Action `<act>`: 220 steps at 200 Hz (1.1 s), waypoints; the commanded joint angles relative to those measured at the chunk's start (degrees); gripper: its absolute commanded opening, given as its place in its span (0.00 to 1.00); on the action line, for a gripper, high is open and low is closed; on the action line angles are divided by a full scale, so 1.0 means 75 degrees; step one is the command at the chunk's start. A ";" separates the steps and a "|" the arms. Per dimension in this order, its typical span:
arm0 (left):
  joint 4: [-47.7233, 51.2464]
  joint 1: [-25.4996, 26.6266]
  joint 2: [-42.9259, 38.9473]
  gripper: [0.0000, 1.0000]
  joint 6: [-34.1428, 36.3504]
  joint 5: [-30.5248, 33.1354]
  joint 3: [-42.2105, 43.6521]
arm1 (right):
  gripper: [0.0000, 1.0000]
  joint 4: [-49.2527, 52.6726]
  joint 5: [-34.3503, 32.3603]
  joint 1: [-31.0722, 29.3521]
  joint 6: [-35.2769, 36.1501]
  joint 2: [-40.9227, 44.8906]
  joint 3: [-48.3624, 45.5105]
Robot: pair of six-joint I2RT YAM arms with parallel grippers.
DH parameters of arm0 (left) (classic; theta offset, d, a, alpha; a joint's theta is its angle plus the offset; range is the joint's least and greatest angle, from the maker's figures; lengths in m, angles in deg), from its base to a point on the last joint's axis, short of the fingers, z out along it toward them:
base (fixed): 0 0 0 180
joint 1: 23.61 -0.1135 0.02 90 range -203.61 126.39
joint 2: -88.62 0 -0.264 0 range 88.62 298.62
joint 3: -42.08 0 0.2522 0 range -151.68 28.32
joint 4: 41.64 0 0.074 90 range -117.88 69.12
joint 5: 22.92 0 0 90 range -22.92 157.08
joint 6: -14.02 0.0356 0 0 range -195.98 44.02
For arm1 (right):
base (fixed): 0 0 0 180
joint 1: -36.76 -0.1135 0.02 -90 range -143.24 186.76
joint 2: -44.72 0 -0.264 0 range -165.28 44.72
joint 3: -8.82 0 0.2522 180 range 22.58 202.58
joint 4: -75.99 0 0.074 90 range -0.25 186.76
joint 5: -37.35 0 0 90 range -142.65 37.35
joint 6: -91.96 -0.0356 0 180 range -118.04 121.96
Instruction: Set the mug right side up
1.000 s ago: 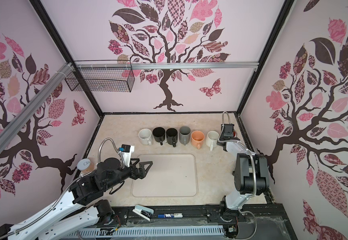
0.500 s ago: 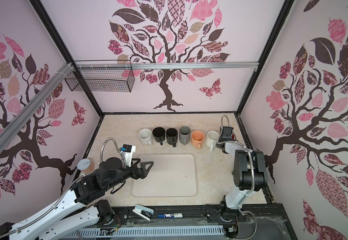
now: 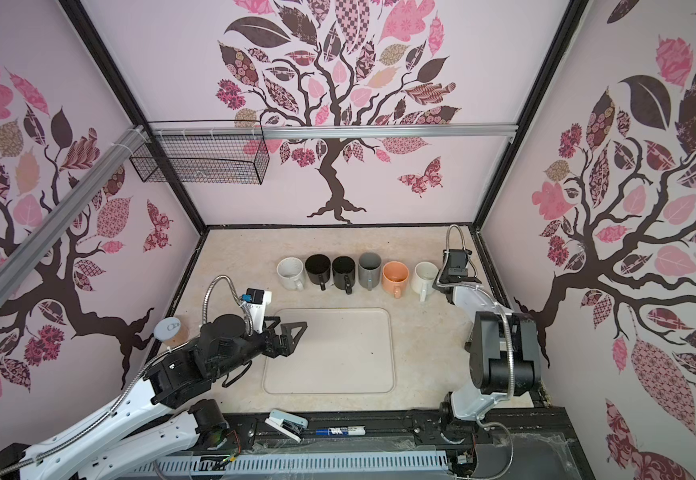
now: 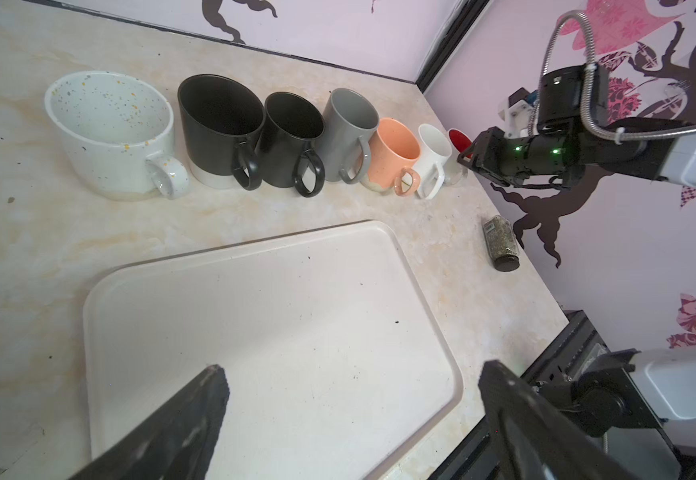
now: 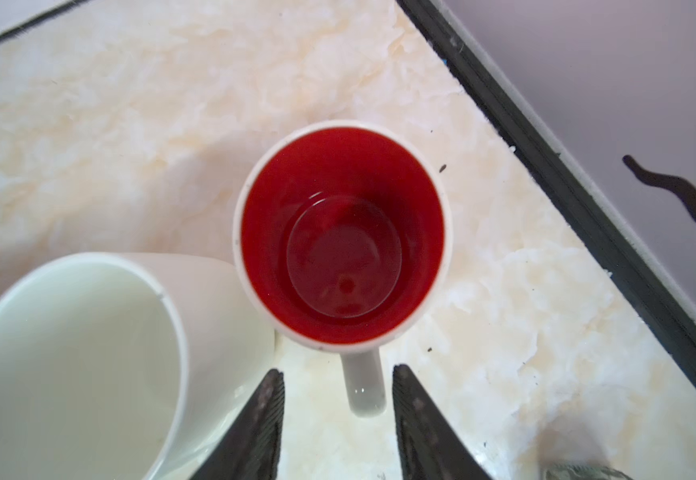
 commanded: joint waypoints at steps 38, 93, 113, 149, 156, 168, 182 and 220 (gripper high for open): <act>-0.0978 -0.0029 0.0313 0.97 0.0608 0.4461 0.0443 | 0.92 -0.0145 0.1971 -0.1016 -0.0616 0.2639 -0.0776; -0.5605 -0.2301 0.1650 0.97 0.2869 0.5633 0.2212 | 1.00 0.0226 0.2250 -0.3165 -0.0619 0.3468 -0.0740; -0.5841 -0.4011 0.1992 0.97 0.2453 0.4959 0.2543 | 1.00 0.0453 0.2273 -0.3165 -0.0593 0.3648 -0.0539; -0.6807 -0.5424 0.2620 0.97 0.2649 0.4135 0.2690 | 1.00 0.0316 0.1351 -0.3162 0.0045 0.3940 -0.0770; -0.7089 -0.5487 0.2967 0.97 0.2803 0.4179 0.2674 | 1.00 0.0284 0.1008 -0.3161 0.0240 0.3940 -0.0834; -0.7400 -0.5675 0.3748 0.97 0.2974 0.4006 0.2585 | 1.00 -0.0125 0.0296 -0.3165 0.0634 0.3969 -0.1138; -0.8210 -0.5850 0.4882 0.97 0.3338 0.3911 0.2403 | 1.00 -0.1647 -0.0569 -0.3165 0.1570 0.3988 -0.1992; -0.8056 -0.6143 0.4991 0.96 0.3586 0.1932 0.2266 | 1.00 -0.4255 -0.1375 -0.2220 0.1938 0.2389 -0.2927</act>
